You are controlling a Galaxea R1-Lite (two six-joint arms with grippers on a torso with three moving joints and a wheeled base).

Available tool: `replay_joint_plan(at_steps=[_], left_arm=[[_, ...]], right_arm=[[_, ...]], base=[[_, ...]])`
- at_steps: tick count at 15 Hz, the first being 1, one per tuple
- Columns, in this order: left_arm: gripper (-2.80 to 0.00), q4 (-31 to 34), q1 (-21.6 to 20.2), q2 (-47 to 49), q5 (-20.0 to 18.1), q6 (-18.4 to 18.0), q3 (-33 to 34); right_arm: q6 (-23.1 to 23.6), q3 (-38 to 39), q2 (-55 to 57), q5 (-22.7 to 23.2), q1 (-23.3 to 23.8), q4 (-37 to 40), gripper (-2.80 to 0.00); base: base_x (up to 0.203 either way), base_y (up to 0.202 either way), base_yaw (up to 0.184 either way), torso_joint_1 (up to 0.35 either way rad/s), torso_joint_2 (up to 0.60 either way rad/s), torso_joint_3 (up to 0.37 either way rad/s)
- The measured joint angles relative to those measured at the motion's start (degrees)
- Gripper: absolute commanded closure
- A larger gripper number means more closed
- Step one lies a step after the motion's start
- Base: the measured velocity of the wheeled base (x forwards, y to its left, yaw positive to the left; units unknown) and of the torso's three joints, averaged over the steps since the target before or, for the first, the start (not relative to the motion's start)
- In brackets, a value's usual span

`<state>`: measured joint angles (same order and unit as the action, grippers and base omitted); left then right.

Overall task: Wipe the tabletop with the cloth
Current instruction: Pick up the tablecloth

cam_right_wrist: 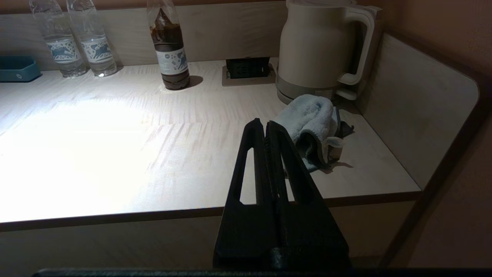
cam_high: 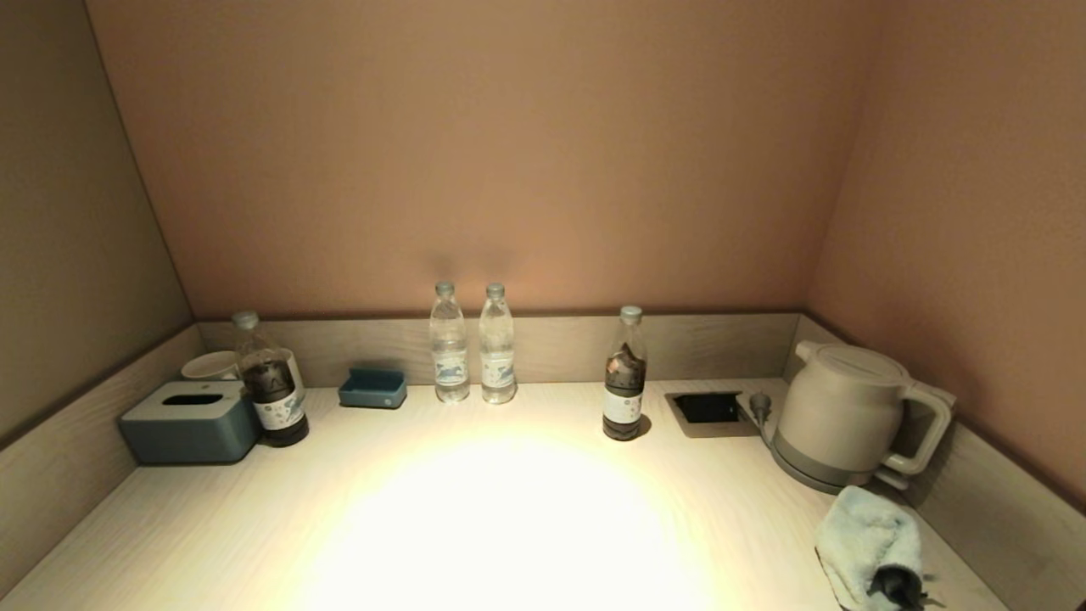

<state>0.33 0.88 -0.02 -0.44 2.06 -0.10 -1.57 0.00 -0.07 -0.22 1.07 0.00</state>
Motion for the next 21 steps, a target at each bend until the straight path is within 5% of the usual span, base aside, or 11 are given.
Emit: replay_joint_plan(at_steps=[7,12,21], left_arm=[[0.0,0.02,0.0,0.01,0.02,0.0,0.0],[0.0,0.02,0.0,0.01,0.01,-0.01,0.0],[0.0,0.0,0.0,0.02,0.0,-0.06,0.0]], right_arm=[[1.27,-1.13,0.0,-0.46,-0.02,0.74,0.0],[1.44,-13.74,3.07,0.12,-0.02,5.19,0.0],[1.67,-33.09,44.55,-4.21,0.81,9.2,0.0]], base=[[0.0,0.0,0.0,0.0,0.0,0.0],[0.0,0.0,0.0,0.0,0.0,0.0],[0.0,0.0,0.0,0.0,0.0,0.0]])
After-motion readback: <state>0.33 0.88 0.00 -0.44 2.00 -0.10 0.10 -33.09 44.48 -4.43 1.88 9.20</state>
